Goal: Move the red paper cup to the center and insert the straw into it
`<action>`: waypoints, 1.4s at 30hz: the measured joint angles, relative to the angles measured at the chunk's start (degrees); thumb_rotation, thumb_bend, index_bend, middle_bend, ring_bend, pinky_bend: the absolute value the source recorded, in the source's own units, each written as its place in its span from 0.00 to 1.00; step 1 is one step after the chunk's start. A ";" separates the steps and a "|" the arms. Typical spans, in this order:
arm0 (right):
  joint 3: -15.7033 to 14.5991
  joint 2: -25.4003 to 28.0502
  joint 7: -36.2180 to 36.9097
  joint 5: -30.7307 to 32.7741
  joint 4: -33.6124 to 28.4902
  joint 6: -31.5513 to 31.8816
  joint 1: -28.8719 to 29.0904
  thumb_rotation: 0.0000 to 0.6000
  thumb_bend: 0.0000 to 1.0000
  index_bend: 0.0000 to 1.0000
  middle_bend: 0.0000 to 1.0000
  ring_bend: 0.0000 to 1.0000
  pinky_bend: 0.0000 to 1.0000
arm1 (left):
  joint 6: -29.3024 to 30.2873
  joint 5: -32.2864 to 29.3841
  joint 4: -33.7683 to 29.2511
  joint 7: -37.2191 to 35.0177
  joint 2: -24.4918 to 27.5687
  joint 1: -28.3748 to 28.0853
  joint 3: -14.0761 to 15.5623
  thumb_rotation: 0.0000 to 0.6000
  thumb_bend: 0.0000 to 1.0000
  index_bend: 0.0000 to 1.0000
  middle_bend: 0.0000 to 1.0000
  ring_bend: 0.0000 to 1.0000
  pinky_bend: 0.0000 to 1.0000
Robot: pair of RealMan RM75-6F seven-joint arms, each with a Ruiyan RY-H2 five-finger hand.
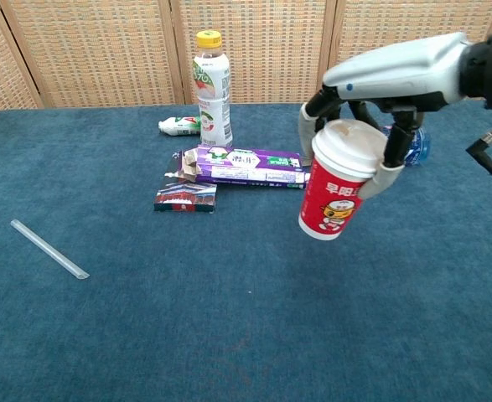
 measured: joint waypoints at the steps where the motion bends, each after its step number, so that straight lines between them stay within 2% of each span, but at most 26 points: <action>1: 0.34 -0.33 -1.19 2.44 -0.03 -0.65 1.51 1.00 0.28 0.47 0.58 0.45 0.60 | -0.17 -0.16 0.07 -0.30 0.10 -0.04 -0.03 1.00 0.08 0.00 0.00 0.00 0.00; 5: 1.29 -3.42 -7.21 14.80 0.88 -2.23 9.94 1.00 0.28 0.47 0.58 0.45 0.60 | -0.57 -0.57 0.14 -0.99 0.42 -0.13 -0.07 1.00 0.08 0.00 0.00 0.00 0.00; 9: 0.80 -6.76 -12.89 27.67 1.85 -1.21 18.15 1.00 0.28 0.47 0.58 0.45 0.60 | -0.68 -0.58 0.24 -1.35 0.53 -0.14 0.02 1.00 0.08 0.00 0.00 0.00 0.00; 14: -0.32 -13.15 -19.80 43.69 3.84 3.64 29.69 1.00 0.28 0.47 0.58 0.45 0.60 | -1.13 -0.89 0.51 -2.09 0.70 -0.27 0.02 1.00 0.08 0.00 0.00 0.00 0.00; 18: -1.37 -20.34 -24.19 50.94 7.20 9.00 36.24 1.00 0.29 0.47 0.59 0.45 0.60 | -1.29 -0.47 0.52 -2.36 0.86 -0.37 0.22 1.00 0.08 0.00 0.00 0.00 0.00; 21: -2.14 -24.63 -27.14 54.17 9.25 13.36 38.87 1.00 0.31 0.47 0.60 0.46 0.60 | -1.14 -0.27 0.52 -2.72 0.95 -0.31 0.28 1.00 0.08 0.00 0.00 0.00 0.00; 26: -3.30 -28.29 -30.32 56.00 10.68 18.07 40.25 1.00 0.31 0.48 0.60 0.46 0.60 | -1.16 -0.06 0.58 -3.26 1.10 -0.30 0.37 1.00 0.08 0.00 0.00 0.00 0.00; 40: -3.10 -31.57 -30.42 56.23 11.67 22.02 38.45 1.00 0.31 0.50 0.59 0.47 0.60 | -1.39 0.58 0.47 -4.14 1.49 -0.39 0.71 1.00 0.08 0.00 0.00 0.00 0.00; 42: -3.16 -32.12 -30.52 55.66 11.88 22.97 37.98 1.00 0.27 0.50 0.56 0.46 0.60 | -1.32 0.71 0.40 -4.17 1.52 -0.36 0.78 1.00 0.08 0.00 0.00 0.00 0.00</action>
